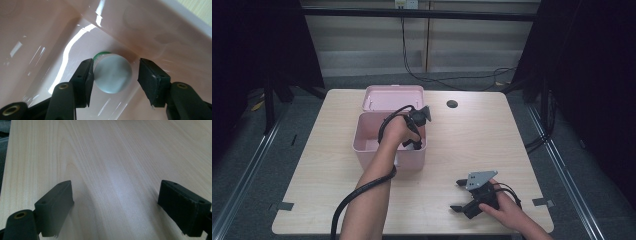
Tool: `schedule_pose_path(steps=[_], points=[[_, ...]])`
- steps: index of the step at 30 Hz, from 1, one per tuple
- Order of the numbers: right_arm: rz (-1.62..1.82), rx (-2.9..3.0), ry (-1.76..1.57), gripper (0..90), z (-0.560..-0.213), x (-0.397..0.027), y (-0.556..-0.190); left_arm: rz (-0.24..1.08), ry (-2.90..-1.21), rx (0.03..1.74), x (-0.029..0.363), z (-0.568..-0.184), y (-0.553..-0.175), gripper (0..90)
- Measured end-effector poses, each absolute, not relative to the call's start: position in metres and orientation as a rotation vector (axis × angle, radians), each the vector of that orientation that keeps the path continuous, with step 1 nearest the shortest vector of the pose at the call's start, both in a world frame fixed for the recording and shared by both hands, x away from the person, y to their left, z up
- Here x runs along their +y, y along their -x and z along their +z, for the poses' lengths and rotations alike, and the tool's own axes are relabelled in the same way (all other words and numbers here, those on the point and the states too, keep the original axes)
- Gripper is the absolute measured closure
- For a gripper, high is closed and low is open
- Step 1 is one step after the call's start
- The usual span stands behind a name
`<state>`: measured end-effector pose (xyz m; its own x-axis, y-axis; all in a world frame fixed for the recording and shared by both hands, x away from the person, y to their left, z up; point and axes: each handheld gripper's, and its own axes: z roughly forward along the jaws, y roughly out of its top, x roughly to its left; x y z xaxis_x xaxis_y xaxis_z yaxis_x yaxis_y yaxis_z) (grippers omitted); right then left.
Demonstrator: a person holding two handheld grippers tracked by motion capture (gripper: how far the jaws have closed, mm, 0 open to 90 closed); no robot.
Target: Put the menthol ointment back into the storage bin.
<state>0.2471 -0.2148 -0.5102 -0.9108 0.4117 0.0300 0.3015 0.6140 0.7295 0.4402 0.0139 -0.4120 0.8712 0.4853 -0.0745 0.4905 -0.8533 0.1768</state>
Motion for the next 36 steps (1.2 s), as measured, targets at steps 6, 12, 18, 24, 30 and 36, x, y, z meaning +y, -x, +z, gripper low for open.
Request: schedule_pose_path(steps=[6,12,18,24,30,36], points=[[1.178,2.694,-0.599,12.1,-0.510,-0.215,-0.247,-0.045,-2.850,0.764,0.012,-0.412,-0.440,45.5],[1.178,2.694,-0.599,12.1,-0.510,-0.215,-0.247,-0.035,-2.838,0.780,0.013,-0.413,-0.440,43.9],[1.178,2.694,-0.599,12.1,-0.510,-0.215,-0.247,-0.032,-2.841,0.795,0.016,-0.414,-0.441,40.1],[1.178,2.694,-0.598,12.1,-0.510,-0.215,-0.247,-0.022,-2.831,0.814,0.018,-0.414,-0.441,36.1],[1.178,2.694,-0.599,12.1,-0.510,-0.215,-0.247,-0.012,-2.824,0.843,0.020,-0.412,-0.441,29.1],[1.178,2.694,-0.599,12.1,-0.510,-0.215,-0.247,0.002,-2.803,0.879,0.025,-0.406,-0.441,24.8]])
